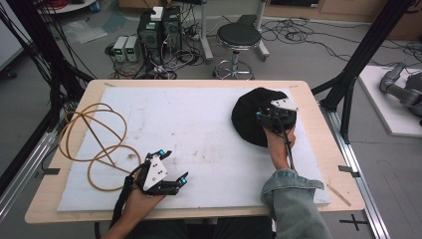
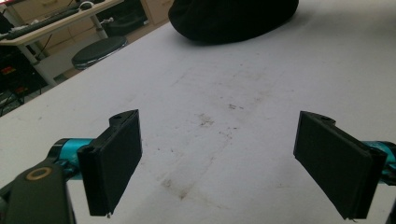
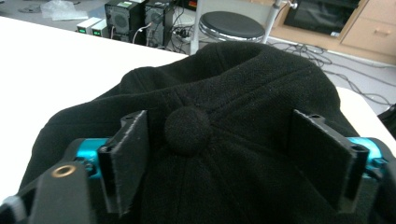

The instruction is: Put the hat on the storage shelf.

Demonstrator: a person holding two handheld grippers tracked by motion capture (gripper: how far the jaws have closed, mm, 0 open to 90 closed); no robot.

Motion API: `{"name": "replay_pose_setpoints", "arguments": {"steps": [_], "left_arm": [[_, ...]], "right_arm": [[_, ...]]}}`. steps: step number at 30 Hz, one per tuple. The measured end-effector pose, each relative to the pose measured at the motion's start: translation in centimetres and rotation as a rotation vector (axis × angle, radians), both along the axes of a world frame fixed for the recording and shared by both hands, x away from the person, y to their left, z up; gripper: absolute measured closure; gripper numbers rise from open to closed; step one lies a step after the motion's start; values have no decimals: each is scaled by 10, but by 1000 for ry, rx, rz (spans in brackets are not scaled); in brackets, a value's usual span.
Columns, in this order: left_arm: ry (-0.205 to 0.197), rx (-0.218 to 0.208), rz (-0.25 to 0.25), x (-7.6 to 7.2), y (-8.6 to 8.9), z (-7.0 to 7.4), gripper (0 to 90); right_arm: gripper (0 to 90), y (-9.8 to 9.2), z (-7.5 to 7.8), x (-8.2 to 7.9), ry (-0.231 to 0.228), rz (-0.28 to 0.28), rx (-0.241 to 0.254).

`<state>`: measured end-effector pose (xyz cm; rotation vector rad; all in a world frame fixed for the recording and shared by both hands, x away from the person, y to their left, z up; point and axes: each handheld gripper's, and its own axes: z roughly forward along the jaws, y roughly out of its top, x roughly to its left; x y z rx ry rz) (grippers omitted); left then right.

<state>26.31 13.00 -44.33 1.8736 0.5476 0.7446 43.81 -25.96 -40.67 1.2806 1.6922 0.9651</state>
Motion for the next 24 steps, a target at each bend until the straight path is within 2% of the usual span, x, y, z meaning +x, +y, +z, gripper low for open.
{"name": "replay_pose_setpoints", "arguments": {"steps": [2,3,6,7,9,13,14,17,19,21,24], "left_arm": [[0,0,0,0,0,0,157],[0,-1,-1,0,0,0,157],[2,1,-3,0,0,0,157],[1,0,-4,0,0,0,157],[1,1,-4,-1,0,0,158],[0,1,-4,0,0,0,158],[0,0,-5,0,0,0,158],[1,-1,-4,0,0,0,159],[1,0,-4,-1,0,0,159],[0,3,-5,0,0,1,159],[-2,0,-5,0,0,0,159]], "right_arm": [[275,-1,-1,1,9,2,-1],[337,-1,-3,2,28,11,2],[378,-1,-4,2,36,19,10],[430,0,-4,3,42,26,15],[453,0,-5,3,44,28,11],[571,1,-6,3,51,51,-4],[571,1,-6,3,51,51,-4],[670,2,-5,3,45,66,-14],[678,2,-5,3,44,68,-17],[698,1,-4,2,47,68,1],[711,0,1,1,23,62,9]]}}
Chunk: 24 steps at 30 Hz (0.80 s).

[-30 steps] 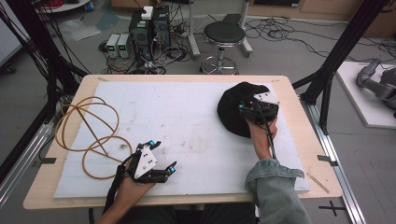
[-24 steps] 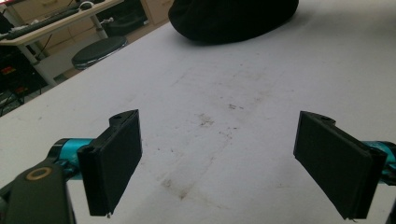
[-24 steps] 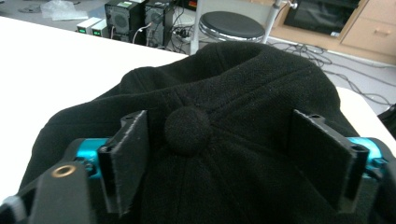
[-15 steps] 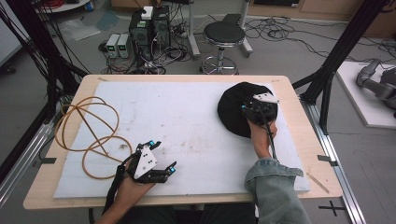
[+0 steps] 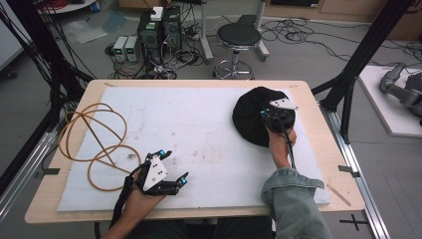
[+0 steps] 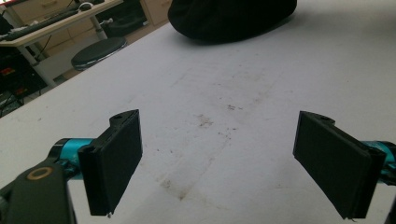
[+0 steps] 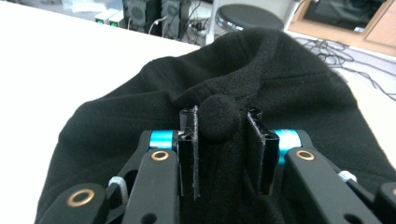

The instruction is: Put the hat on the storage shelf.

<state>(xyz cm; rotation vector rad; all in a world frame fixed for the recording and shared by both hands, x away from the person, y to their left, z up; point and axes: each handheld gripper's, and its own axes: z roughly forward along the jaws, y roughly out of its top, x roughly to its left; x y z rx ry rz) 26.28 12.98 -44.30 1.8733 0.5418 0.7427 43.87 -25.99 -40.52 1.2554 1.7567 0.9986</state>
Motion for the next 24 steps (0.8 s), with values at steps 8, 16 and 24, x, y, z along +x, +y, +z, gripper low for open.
{"name": "replay_pose_setpoints", "arguments": {"steps": [8,16,24], "left_arm": [[-1,1,0,0,0,1,160],[-7,-2,-2,-1,0,1,160],[-7,-1,-5,0,-2,0,160]], "right_arm": [[722,4,19,-3,-46,4,35],[724,-2,34,-4,-69,-20,102],[725,-5,54,-4,-75,-24,205]]}}
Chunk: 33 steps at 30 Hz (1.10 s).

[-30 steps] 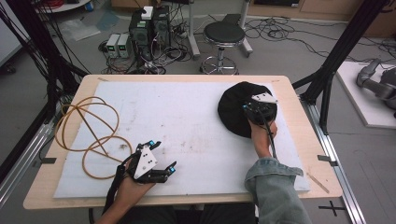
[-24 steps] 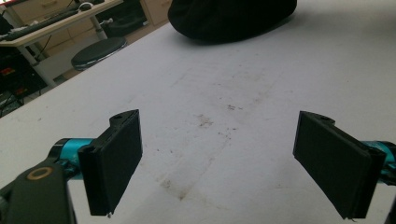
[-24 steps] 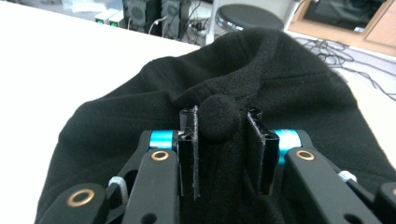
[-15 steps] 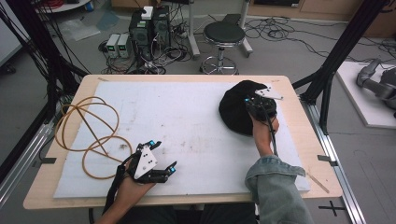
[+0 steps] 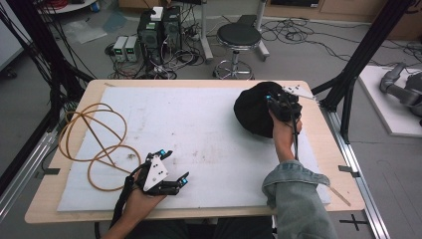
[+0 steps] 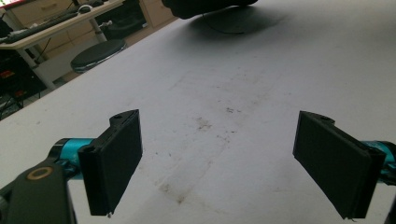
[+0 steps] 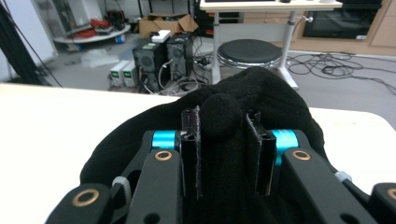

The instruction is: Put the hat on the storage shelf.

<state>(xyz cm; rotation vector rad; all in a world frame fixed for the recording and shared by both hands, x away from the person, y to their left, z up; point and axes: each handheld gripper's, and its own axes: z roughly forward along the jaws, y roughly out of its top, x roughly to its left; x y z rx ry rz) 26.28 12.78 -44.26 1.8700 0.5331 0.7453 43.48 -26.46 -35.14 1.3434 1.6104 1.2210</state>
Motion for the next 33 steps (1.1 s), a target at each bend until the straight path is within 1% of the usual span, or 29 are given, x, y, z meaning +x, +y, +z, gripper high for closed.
{"name": "replay_pose_setpoints", "arguments": {"steps": [4,5,6,7,8,9,10,11,14,16,20,22,25,28,30,32,33], "left_arm": [[-1,-1,-4,0,-1,0,160],[-2,-2,-4,0,-1,0,160],[-1,-2,-5,0,-1,0,160],[-3,-3,-5,0,-1,0,160],[-4,-5,-6,0,-1,0,160],[-5,-4,-7,0,-1,0,160],[-5,-4,-7,0,-1,0,160],[-5,-5,-7,0,-1,0,160],[-9,-9,-7,-1,-2,0,160],[-10,-1,-10,-1,-2,1,161],[-12,2,-11,-1,-2,0,161],[-15,2,-11,-1,-2,0,161],[-15,2,-9,-1,-2,1,161],[-16,4,-11,-1,-2,0,161],[-17,7,-11,-2,-1,1,161],[-20,0,-9,-3,-1,1,161],[-17,5,-11,-3,-1,1,161]], "right_arm": [[725,3,14,0,-3,17,70],[725,5,22,1,-13,22,97],[725,5,22,1,-13,22,97],[725,8,30,2,-29,28,111],[725,8,30,2,-29,28,111],[725,13,39,3,-31,36,128],[725,15,43,3,-40,38,134],[725,15,43,3,-40,38,134],[724,23,54,4,-46,51,155],[724,29,60,5,-62,61,157],[724,41,71,6,-59,89,172],[724,46,76,7,-67,101,177],[724,55,84,8,-63,116,196],[724,63,91,7,-71,133,194],[724,69,96,6,-76,148,203],[724,74,100,5,-79,160,205],[724,79,104,5,-89,168,204]]}}
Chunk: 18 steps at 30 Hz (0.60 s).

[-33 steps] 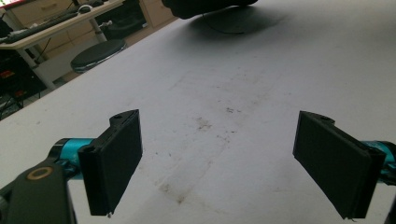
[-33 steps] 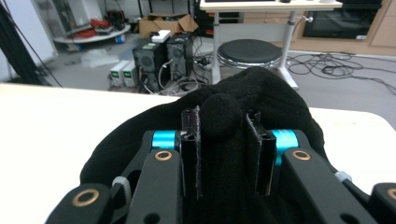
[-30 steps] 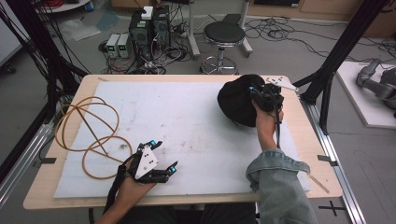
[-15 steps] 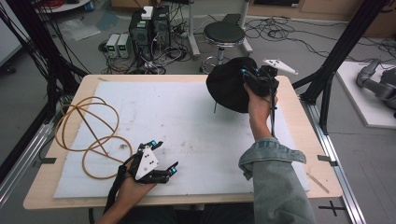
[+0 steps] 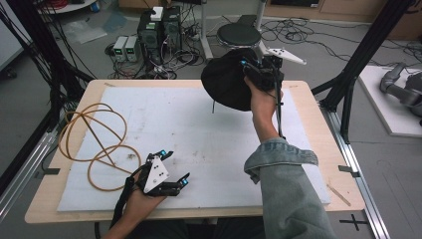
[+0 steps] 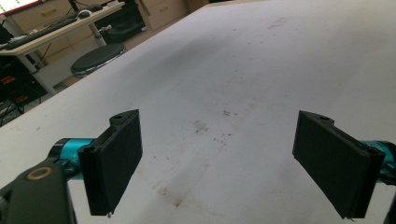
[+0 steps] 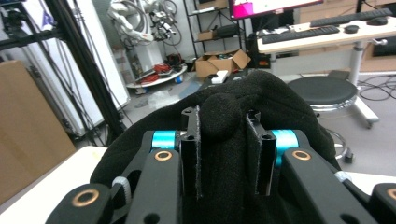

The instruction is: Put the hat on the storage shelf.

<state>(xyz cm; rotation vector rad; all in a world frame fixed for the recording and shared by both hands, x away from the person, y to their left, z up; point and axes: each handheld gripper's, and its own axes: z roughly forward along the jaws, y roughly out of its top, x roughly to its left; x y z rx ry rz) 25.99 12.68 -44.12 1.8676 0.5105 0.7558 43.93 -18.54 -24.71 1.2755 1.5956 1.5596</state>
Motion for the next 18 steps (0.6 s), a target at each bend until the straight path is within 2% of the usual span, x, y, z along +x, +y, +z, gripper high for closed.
{"name": "replay_pose_setpoints", "arguments": {"steps": [6,11,18], "left_arm": [[3,-4,3,0,0,0,161],[-2,-1,-1,0,0,0,162],[-3,1,-2,-1,-1,0,162]], "right_arm": [[724,15,12,-3,-28,17,-15],[724,32,27,-8,-60,55,-23],[724,60,48,-20,-87,137,11]]}}
